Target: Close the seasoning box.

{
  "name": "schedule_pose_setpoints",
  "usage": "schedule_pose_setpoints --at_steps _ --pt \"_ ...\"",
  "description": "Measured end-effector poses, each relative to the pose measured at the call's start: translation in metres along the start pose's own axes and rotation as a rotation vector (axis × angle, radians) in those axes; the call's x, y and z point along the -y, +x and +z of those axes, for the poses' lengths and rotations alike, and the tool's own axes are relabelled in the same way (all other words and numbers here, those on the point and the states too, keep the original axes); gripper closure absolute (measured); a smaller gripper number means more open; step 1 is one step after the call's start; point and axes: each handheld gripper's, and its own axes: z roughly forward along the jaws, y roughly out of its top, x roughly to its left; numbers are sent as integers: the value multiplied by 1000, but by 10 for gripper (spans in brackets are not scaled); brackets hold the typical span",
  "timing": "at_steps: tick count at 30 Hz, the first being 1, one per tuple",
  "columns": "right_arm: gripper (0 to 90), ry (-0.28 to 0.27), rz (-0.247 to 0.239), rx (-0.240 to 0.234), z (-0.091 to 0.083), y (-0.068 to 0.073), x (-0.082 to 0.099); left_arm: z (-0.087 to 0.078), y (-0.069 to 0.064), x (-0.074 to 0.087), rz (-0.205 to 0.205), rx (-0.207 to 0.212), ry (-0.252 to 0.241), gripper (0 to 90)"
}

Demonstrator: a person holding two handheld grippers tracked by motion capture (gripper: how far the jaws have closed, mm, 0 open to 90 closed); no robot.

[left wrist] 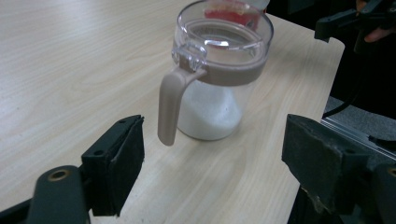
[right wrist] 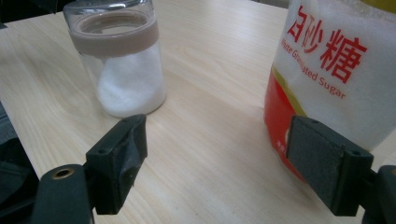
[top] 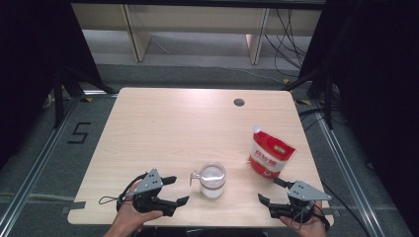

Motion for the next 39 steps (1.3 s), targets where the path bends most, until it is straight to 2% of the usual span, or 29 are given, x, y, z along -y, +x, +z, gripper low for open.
schedule_pose_setpoints --at_steps 1,2,3,4,7,8,9,10,11,12,14,15,16,17,19,20,21,22,23,24,26,28,29,30,34,35,36,39 --pt "204 -2 0 -1 0 0 0 0 -1 2 -6 0 0 197" --pt "203 -1 7 0 0 1 0 -1 -1 4 0 -2 5 192" --pt "202 -13 -6 10 0 0 0 -2 -1 5 10 -3 12 192" --pt "195 8 12 4 -2 2 1 -3 -2 7 6 -5 12 191" --pt "190 14 31 11 -3 4 1 -4 -2 10 1 -8 16 177" --pt "182 18 -4 11 -2 4 2 -5 -2 12 4 -6 23 169" --pt "181 18 10 8 -2 5 3 -5 -2 12 4 -6 23 169" --pt "180 35 48 3 -3 8 3 -6 -2 14 5 -4 27 169" --pt "180 35 48 3 -3 8 3 -6 -2 14 5 -4 27 168" --pt "175 20 13 5 -3 7 4 -6 -2 15 9 -5 30 167" --pt "174 32 13 19 -4 8 4 -5 -3 17 11 -7 30 166" --pt "172 38 10 3 -3 8 4 -5 -3 19 28 -8 42 165" --pt "169 40 8 -5 -3 8 5 -4 -4 20 15 -6 37 165" --pt "168 52 18 3 -4 9 5 -4 -3 21 20 -8 48 164" --pt "163 35 -4 6 -4 8 6 -4 -3 23 17 -4 47 165" --pt "161 43 -4 0 -4 9 7 -3 -3 25 4 0 36 165" --pt "161 60 21 -5 -5 11 7 -5 -3 25 15 -5 54 165" --pt "161 59 5 -2 -5 11 7 -6 -1 26 33 -13 73 165" --pt "161 63 1 -2 -5 11 8 -4 -2 27 16 -9 56 165" --pt "161 65 9 -3 -5 12 9 -4 -3 28 15 -4 59 165" --pt "161 86 -15 4 -4 11 11 -3 -3 30 14 -4 59 165" --pt "160 89 -15 0 -4 11 11 -2 -3 31 13 -1 63 165" --pt "161 105 9 -6 -4 13 12 -3 -4 31 11 -10 69 165" --pt "161 97 -14 -6 -3 11 12 -3 -4 31 11 -13 72 165" --pt "161 98 -18 -8 -4 12 13 -3 -3 31 21 -19 78 165" --pt "161 93 -19 -4 -4 12 13 -3 -2 31 12 -15 69 165" --pt "161 96 -28 -3 -3 11 13 -4 -1 31 25 -19 81 165" --pt "161 99 -5 -4 -3 12 14 -3 -2 32 6 -19 72 165"
